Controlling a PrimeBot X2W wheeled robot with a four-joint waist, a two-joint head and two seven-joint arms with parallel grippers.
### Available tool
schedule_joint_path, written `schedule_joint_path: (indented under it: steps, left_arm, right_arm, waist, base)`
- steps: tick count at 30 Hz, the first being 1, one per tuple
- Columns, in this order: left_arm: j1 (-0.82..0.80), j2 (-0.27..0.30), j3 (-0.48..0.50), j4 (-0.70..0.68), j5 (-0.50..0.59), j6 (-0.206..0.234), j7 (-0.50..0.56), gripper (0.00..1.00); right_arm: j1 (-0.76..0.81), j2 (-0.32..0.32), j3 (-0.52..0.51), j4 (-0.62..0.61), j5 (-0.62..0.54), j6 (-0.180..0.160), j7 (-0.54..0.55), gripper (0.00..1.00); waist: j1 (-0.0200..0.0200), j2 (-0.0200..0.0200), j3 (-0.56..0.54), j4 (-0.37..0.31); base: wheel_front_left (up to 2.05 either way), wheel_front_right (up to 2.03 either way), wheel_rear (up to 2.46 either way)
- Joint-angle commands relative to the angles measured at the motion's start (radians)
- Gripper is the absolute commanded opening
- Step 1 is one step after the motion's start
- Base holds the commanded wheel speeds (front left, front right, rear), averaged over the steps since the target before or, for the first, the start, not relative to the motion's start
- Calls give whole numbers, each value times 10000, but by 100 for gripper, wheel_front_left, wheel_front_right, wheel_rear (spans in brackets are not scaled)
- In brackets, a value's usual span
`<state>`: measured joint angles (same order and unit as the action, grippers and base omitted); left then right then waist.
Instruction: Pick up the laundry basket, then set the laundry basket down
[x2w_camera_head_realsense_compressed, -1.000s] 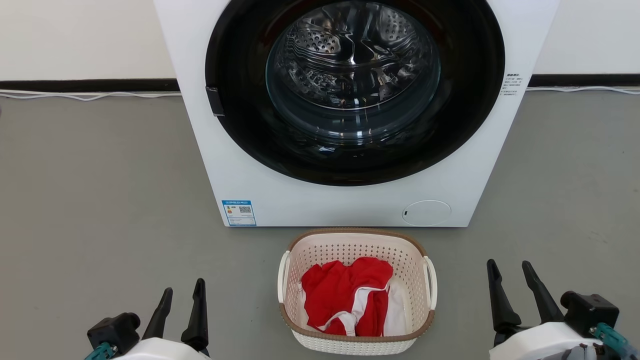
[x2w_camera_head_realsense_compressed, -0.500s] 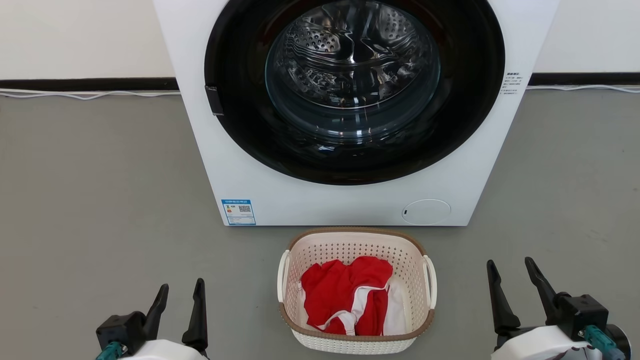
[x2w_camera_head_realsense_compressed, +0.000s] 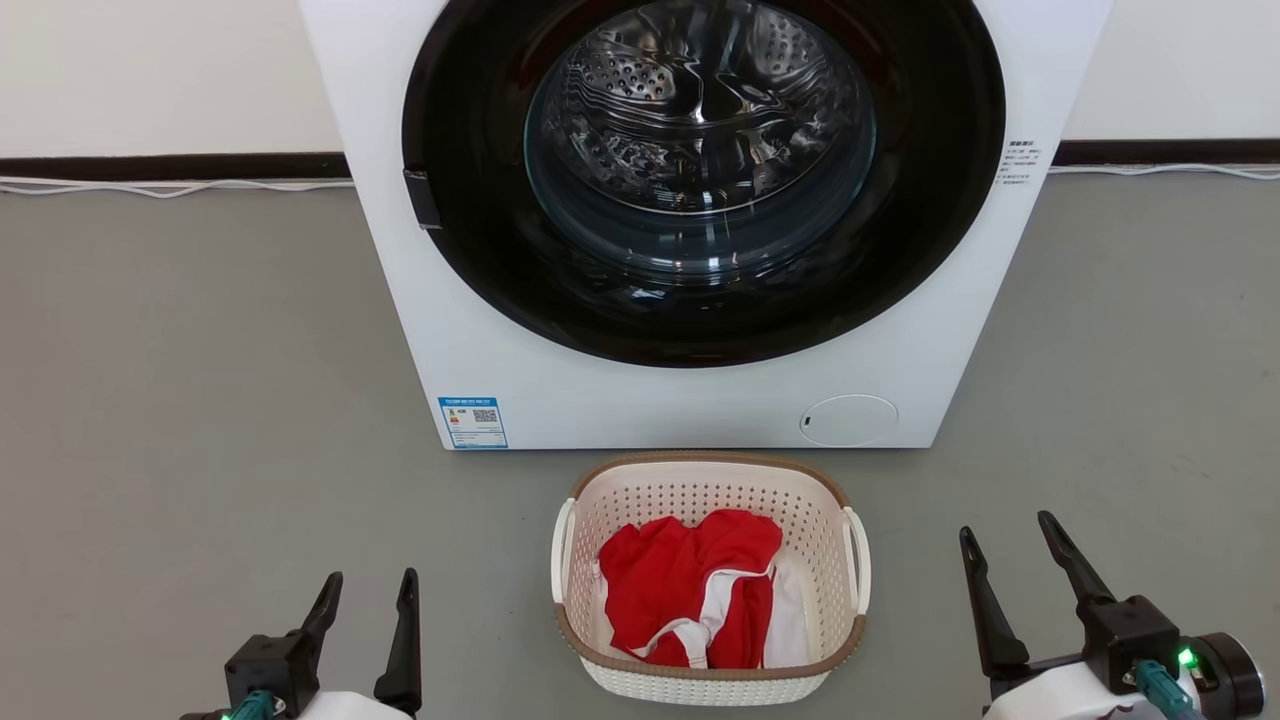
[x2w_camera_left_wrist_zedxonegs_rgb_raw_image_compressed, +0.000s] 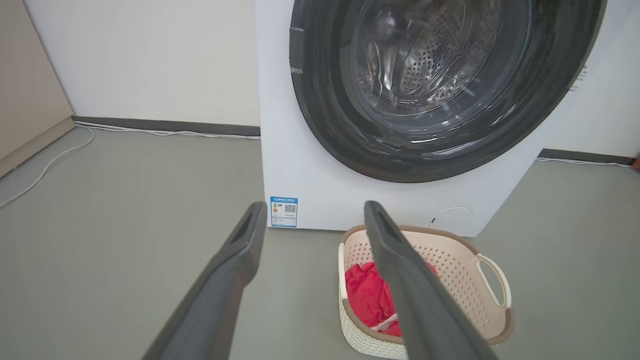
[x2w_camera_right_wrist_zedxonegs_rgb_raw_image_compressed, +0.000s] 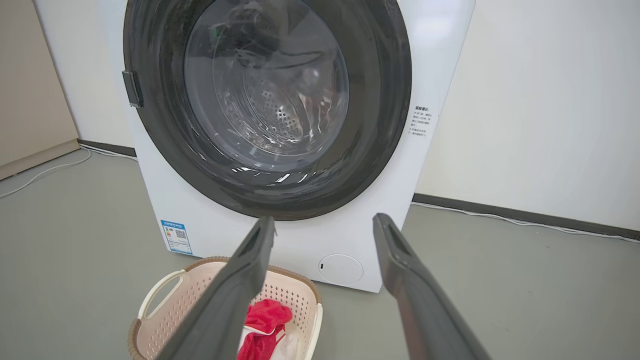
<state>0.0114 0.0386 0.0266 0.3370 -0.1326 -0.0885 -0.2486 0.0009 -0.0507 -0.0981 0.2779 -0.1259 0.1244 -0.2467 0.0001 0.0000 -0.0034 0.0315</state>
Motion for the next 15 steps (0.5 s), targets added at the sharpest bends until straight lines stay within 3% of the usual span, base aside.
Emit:
schedule_joint_path:
  steps: [1,15]
  left_arm:
    - [-277,116,310,-189,148,18,-132,100]
    - [-335,116,312,-30,12,62,-132,100]
  right_arm:
    - [-57,-41,193,-208,-159,63,-151,100]
    - [-74,-12,64,-173,-103,63,-151,100]
  waist:
    - [0,0,8,-17]
    - [0,0,45,-118]
  base:
    - [0,0,0]
    - [0,0,0]
